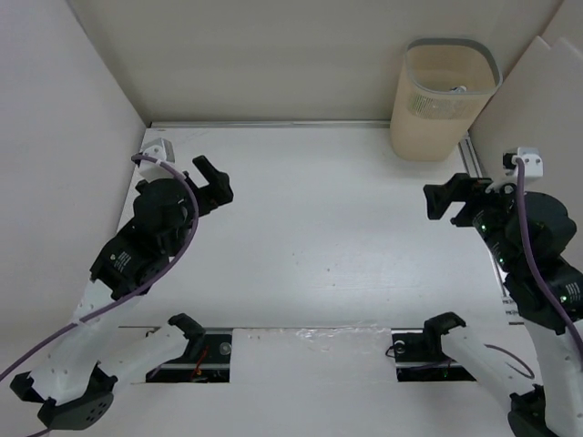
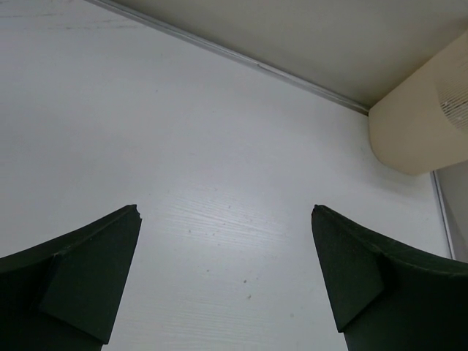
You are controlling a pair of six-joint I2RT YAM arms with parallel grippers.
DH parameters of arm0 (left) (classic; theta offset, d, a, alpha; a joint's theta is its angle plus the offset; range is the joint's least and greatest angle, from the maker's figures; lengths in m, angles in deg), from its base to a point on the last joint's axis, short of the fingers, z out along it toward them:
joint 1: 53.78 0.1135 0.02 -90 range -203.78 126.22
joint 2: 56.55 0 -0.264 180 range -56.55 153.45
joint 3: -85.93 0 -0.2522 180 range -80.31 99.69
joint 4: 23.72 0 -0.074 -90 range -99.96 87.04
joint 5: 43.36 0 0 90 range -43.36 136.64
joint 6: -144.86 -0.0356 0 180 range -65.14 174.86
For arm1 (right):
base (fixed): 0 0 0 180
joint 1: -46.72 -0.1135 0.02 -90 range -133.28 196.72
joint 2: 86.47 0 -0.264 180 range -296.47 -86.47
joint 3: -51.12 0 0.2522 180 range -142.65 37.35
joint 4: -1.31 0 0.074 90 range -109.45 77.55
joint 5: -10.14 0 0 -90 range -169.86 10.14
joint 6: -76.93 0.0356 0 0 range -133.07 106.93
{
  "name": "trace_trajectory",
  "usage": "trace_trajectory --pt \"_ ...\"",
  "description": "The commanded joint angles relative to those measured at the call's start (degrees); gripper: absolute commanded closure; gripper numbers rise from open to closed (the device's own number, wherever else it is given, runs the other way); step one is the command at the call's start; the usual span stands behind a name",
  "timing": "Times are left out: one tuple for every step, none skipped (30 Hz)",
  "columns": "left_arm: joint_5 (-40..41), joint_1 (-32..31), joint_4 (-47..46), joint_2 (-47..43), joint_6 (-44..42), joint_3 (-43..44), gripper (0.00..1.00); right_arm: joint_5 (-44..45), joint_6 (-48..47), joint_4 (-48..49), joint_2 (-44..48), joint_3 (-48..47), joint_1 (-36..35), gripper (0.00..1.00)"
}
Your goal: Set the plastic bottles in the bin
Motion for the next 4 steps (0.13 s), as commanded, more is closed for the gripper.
trace_trajectory --pt "1.0 -0.1 -0.3 -2.0 -1.1 -2.2 0.00 1.6 -1.4 -1.2 1.3 2.5 -1.2 0.00" --pt "1.0 -0.1 -0.3 -2.0 -1.1 -2.2 0.00 1.6 -1.4 -1.2 1.3 3.2 -1.2 0.00" --pt "1.0 -0.1 -0.3 -2.5 -1.1 -2.7 0.00 1.6 -1.4 -1.2 1.3 3.2 -1.2 0.00" --pt "1.0 -0.1 -0.3 -2.5 -1.1 -2.7 0.00 1.6 -1.4 -0.5 1.3 3.2 -1.2 0.00"
